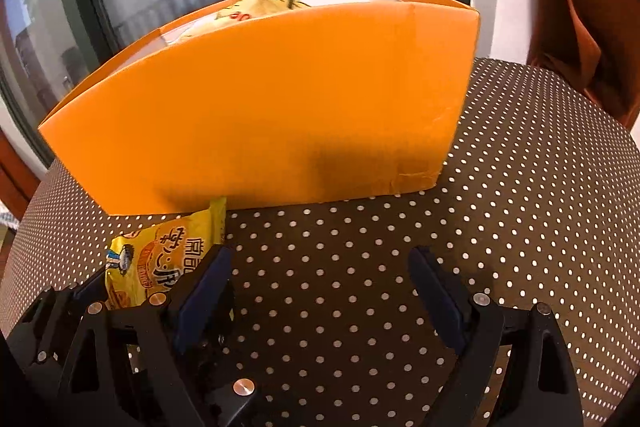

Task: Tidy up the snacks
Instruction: 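Grasp the yellow cartoon chip bag with the left gripper, then lift the yellow chip bag with the left gripper over the box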

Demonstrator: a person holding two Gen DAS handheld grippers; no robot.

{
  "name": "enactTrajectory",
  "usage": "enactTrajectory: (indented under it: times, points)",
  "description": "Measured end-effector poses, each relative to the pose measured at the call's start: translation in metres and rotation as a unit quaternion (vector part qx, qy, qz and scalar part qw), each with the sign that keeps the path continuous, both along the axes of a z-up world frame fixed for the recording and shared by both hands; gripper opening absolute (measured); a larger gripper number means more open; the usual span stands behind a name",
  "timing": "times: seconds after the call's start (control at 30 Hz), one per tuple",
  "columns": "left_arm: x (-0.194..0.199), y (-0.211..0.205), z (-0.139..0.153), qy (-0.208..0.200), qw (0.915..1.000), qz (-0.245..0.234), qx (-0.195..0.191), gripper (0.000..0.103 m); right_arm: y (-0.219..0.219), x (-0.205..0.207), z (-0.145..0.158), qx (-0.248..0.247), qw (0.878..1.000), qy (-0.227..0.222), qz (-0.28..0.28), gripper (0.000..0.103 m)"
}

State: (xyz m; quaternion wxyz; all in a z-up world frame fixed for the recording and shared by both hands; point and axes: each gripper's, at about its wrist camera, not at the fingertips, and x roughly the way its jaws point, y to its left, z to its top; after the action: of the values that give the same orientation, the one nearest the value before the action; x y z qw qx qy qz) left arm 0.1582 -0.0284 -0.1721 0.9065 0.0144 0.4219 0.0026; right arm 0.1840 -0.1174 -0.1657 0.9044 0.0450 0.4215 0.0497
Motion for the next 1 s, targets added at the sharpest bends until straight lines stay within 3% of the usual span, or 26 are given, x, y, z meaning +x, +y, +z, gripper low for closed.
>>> enactTrajectory:
  times: [0.53, 1.0]
  points:
    - [-0.026, 0.009, 0.028, -0.01, 0.9999, -0.007, -0.006, 0.081, 0.019, -0.019, 0.023, -0.006, 0.999, -0.019, 0.027, 0.092]
    - [-0.055, 0.006, 0.086, -0.048, 0.9984, -0.031, -0.004, 0.081, 0.015, -0.047, 0.076, -0.018, 0.999, -0.048, 0.014, 0.092]
